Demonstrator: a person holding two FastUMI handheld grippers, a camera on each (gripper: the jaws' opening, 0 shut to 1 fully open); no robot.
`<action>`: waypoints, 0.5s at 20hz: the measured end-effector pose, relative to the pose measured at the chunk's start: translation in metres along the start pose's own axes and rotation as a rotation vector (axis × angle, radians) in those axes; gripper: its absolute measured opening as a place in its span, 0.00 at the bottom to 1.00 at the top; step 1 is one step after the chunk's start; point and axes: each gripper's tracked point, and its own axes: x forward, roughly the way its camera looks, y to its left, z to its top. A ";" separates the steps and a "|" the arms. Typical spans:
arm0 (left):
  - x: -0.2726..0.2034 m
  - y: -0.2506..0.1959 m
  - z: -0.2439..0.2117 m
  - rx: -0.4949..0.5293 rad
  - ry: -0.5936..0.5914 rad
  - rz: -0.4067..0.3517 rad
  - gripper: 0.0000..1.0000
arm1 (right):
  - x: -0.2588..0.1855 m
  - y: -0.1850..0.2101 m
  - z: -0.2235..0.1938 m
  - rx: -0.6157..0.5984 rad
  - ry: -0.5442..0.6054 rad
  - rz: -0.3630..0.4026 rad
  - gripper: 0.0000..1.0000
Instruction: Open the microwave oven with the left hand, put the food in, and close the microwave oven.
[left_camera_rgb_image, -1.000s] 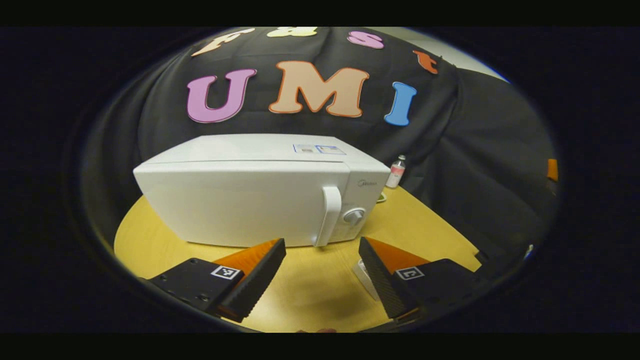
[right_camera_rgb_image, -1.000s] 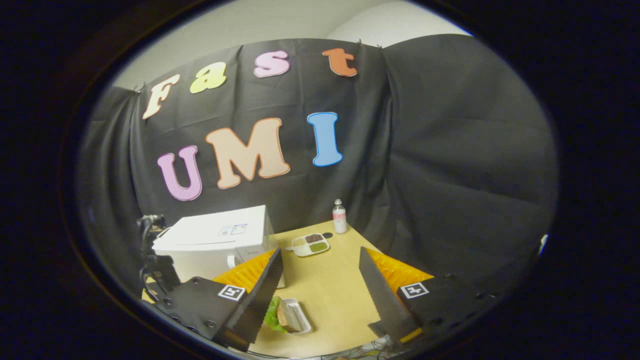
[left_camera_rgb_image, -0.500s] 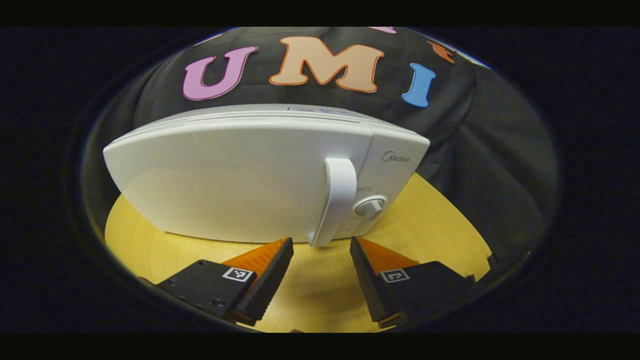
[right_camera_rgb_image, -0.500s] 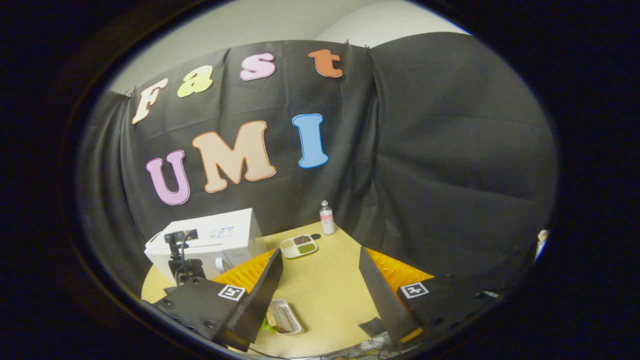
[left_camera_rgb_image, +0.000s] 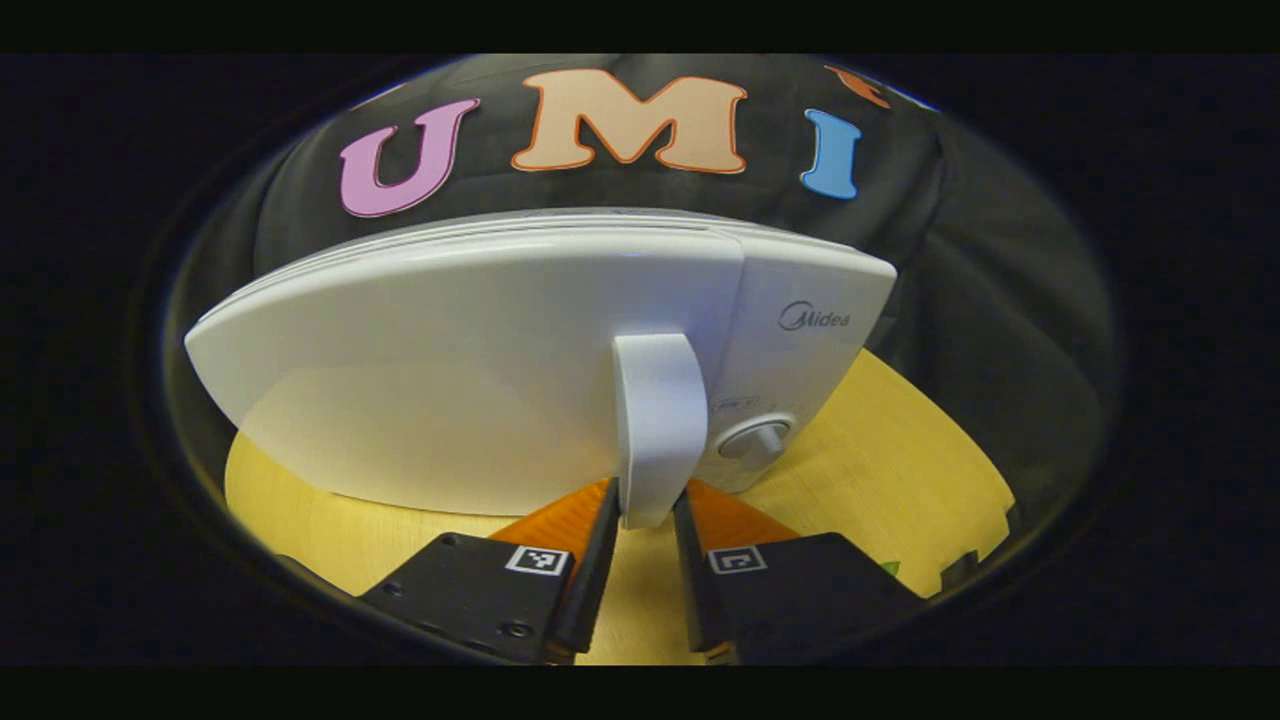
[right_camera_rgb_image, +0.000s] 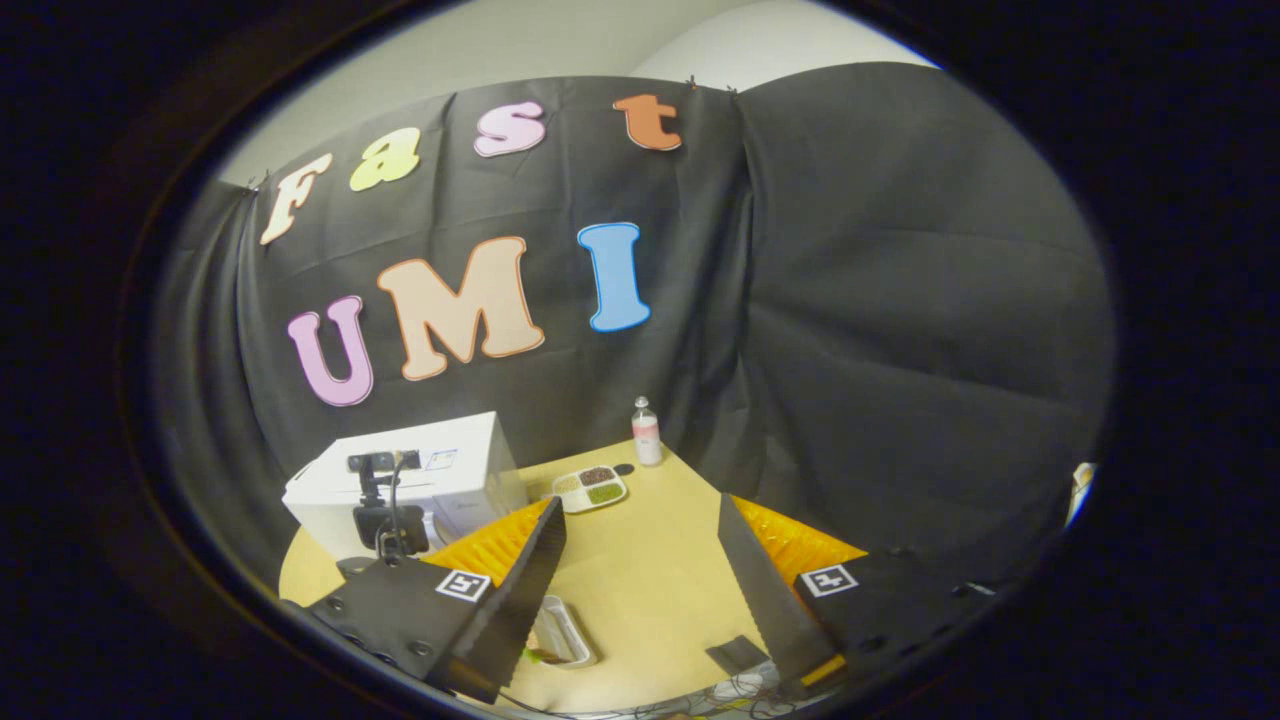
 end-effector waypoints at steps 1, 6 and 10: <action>-0.001 0.000 0.001 0.013 0.002 0.003 0.35 | 0.002 0.000 -0.001 0.000 0.001 0.001 0.96; 0.000 -0.002 0.000 0.002 0.013 0.021 0.17 | 0.002 0.006 -0.006 0.000 0.011 0.022 0.96; -0.002 -0.002 -0.001 -0.015 0.009 0.025 0.10 | -0.001 0.007 -0.013 -0.014 0.024 0.029 0.92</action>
